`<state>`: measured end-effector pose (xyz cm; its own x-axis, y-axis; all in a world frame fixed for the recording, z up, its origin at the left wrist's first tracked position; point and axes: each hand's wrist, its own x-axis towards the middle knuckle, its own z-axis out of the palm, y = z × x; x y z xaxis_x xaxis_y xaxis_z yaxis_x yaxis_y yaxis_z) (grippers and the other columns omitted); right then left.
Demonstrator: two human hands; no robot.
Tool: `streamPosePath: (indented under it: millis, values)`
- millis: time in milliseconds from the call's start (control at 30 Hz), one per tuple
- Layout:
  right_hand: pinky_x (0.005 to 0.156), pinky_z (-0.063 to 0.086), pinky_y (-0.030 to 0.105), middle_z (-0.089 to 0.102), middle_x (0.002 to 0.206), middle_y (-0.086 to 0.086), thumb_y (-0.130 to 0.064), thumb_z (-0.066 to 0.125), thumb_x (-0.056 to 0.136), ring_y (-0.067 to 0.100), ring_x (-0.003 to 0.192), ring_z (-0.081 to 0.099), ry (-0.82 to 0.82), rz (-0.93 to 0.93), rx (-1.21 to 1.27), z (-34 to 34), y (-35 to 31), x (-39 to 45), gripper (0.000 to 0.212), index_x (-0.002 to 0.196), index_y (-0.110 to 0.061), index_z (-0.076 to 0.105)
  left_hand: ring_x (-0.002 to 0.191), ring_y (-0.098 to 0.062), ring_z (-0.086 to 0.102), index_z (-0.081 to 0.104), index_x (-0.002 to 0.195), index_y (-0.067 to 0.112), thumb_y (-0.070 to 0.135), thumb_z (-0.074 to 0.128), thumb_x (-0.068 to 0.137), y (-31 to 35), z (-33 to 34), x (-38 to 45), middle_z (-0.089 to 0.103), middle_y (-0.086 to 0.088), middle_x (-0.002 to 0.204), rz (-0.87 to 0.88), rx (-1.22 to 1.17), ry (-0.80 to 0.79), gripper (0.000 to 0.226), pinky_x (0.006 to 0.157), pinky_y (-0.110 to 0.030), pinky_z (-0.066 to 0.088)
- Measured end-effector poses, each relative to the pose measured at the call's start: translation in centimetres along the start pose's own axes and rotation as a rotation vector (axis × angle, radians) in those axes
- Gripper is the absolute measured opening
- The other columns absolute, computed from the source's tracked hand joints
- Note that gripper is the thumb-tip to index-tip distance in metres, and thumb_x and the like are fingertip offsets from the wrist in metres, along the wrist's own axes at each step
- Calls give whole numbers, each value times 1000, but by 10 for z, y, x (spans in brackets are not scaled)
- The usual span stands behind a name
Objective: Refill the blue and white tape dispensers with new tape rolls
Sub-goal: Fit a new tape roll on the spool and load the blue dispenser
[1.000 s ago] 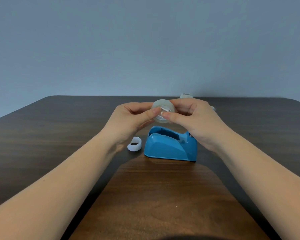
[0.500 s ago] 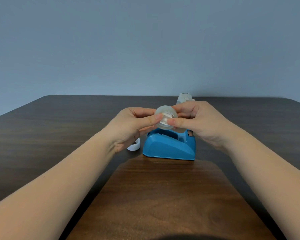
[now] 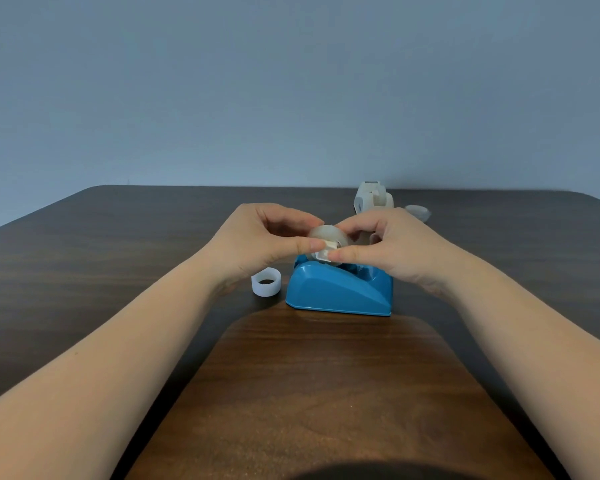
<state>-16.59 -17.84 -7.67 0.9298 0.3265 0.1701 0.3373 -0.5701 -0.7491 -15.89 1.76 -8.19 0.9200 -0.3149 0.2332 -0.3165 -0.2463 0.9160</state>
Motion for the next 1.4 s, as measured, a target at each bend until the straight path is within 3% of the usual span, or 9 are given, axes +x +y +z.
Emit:
streamPosePath:
  millis: [200, 333, 633, 767, 933, 1033, 1133, 1267, 1400]
  values:
    - [69, 39, 15, 66, 96, -16, -34, 76, 74, -4, 86, 57, 28, 3, 4, 2, 0, 1, 34, 107, -30, 69, 90, -11, 71, 75, 93, 14, 13, 77, 73, 0, -1, 0, 77, -1, 92, 5, 33, 3, 20, 80, -20, 56]
    - [59, 37, 7, 65, 86, -18, -36, 73, 75, -19, 71, 53, 31, 6, 1, 0, -1, 0, 24, 98, -30, 71, 85, -9, 70, 76, 89, 17, 14, 78, 72, 0, -2, 0, 76, -2, 90, 1, 37, 0, 17, 76, -18, 55]
    - [52, 35, -2, 62, 80, -17, -32, 73, 78, -23, 62, 47, 7, -14, -70, 1, 1, 1, 18, 95, -28, 73, 91, -7, 67, 75, 91, 22, 23, 78, 72, 0, -2, -1, 74, 7, 92, 13, 200, -33, 19, 81, -19, 54]
    - [55, 39, 6, 66, 84, -15, -32, 72, 78, -11, 72, 53, -18, -4, -64, 1, 1, 1, 16, 94, -31, 73, 91, -3, 65, 76, 81, 23, 25, 77, 74, 2, -4, 1, 73, 9, 90, -6, 267, -33, 7, 84, -19, 49]
    - [75, 46, 20, 69, 96, -10, -40, 69, 78, 6, 91, 58, -34, 32, -72, 1, -2, -1, 25, 101, -30, 73, 89, -4, 67, 76, 86, 21, 24, 76, 75, 1, -7, 0, 74, 8, 91, -34, 259, -55, 10, 84, -21, 52]
    - [83, 46, 26, 68, 91, -9, -48, 58, 83, 5, 93, 58, 103, 108, 5, -6, -2, -2, 27, 93, -28, 73, 91, -3, 67, 74, 91, 25, 24, 76, 75, -1, -6, 0, 74, 10, 92, -23, 238, -43, 16, 84, -19, 51]
    - [81, 42, 28, 64, 85, -7, -43, 59, 87, 12, 94, 57, 210, 194, 44, -15, -3, -3, 28, 77, -21, 73, 92, -3, 67, 75, 92, 25, 24, 74, 77, -1, -7, 0, 74, 10, 93, -29, 249, -59, 15, 84, -19, 51]
    - [96, 38, 34, 63, 99, -9, -43, 62, 84, 11, 105, 52, 71, 261, 1, -14, -7, -5, 28, 73, -21, 73, 93, -6, 66, 76, 90, 25, 23, 73, 78, -1, -7, -1, 75, 9, 92, -22, 256, -60, 12, 88, -24, 52]
    - [98, 31, 34, 60, 98, -12, -42, 62, 84, 8, 106, 47, -36, 295, 27, -10, -10, -6, 28, 79, -17, 74, 94, -7, 66, 76, 90, 24, 23, 73, 78, -2, -7, 0, 74, 9, 92, -18, 267, -57, 13, 89, -26, 52]
